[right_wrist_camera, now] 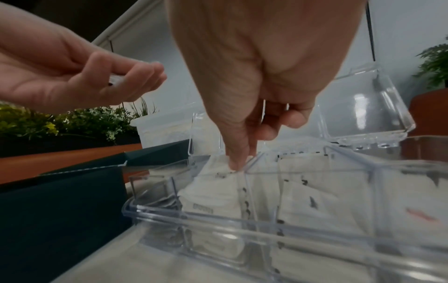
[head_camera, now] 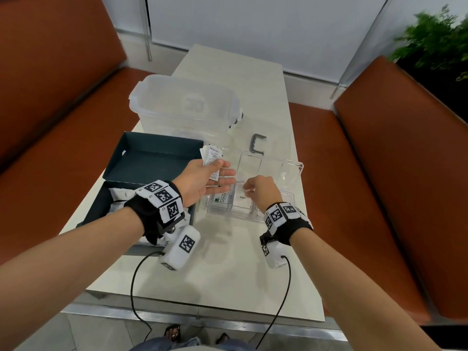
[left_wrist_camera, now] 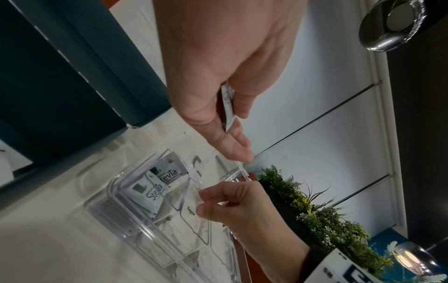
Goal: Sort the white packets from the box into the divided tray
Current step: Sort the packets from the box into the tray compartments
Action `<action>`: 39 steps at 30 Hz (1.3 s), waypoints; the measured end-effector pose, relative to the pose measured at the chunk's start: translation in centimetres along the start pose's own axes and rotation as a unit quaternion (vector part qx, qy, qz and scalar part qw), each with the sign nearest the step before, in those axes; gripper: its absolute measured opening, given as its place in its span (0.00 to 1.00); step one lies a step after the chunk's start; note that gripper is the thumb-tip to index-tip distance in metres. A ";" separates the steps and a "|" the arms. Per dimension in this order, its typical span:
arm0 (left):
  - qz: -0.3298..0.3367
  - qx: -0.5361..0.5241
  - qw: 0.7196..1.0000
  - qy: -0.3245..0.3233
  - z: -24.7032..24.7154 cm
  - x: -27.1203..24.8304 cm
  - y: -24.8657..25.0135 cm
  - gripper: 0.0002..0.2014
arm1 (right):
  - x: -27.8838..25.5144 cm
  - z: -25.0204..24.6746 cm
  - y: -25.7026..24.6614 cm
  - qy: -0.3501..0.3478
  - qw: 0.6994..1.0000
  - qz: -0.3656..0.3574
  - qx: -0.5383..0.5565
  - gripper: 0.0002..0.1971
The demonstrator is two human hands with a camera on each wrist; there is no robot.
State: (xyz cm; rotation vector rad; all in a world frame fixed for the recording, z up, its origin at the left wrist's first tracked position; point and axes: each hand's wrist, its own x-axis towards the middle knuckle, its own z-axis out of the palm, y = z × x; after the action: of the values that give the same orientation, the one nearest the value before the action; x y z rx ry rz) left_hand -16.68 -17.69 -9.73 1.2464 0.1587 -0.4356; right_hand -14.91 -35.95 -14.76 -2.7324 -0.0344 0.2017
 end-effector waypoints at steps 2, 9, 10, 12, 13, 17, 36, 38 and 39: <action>-0.001 0.003 1.000 -0.002 0.0 0.0 0.2 0.12 | -0.3 0.1 0.2 -0.004 1.000 -0.013 -0.017 0.14; 0.000 0.012 1.000 -0.002 0.4 -0.2 0.3 0.12 | -0.5 -0.3 0.0 -0.017 0.991 -0.063 -0.120 0.18; -0.001 0.013 1.000 -0.001 0.5 -0.2 0.2 0.12 | -0.4 -0.4 -0.1 -0.032 0.988 -0.060 -0.139 0.19; -0.004 0.015 1.000 0.001 0.6 -0.3 0.0 0.12 | -0.2 -0.3 -0.2 -0.049 0.985 -0.054 -0.158 0.21; -0.006 0.015 1.000 0.003 0.7 -0.3 0.0 0.12 | -0.2 -0.1 -0.3 -0.052 0.984 -0.052 -0.160 0.21; -0.010 0.012 1.000 0.004 0.7 -0.4 -0.2 0.13 | -0.3 0.4 -0.3 -0.042 0.985 -0.047 -0.160 0.19; -0.040 0.121 0.992 -0.016 2.1 -0.9 -0.6 0.11 | -2.5 -4.0 -4.4 0.034 0.934 -0.006 0.355 0.11; 0.005 0.251 0.967 -0.038 2.6 -0.9 -0.9 0.15 | -2.7 -3.7 -5.2 0.006 0.925 0.006 0.379 0.16; 0.028 0.312 0.949 -0.044 2.8 -0.9 -1.1 0.19 | -2.7 -3.6 -5.3 0.009 0.918 0.013 0.396 0.15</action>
State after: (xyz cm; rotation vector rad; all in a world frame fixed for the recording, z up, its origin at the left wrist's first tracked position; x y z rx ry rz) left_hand -18.26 -20.40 -9.49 1.8435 -0.1039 -0.5109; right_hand -16.99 -32.64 -9.04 -1.9238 0.0757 0.1521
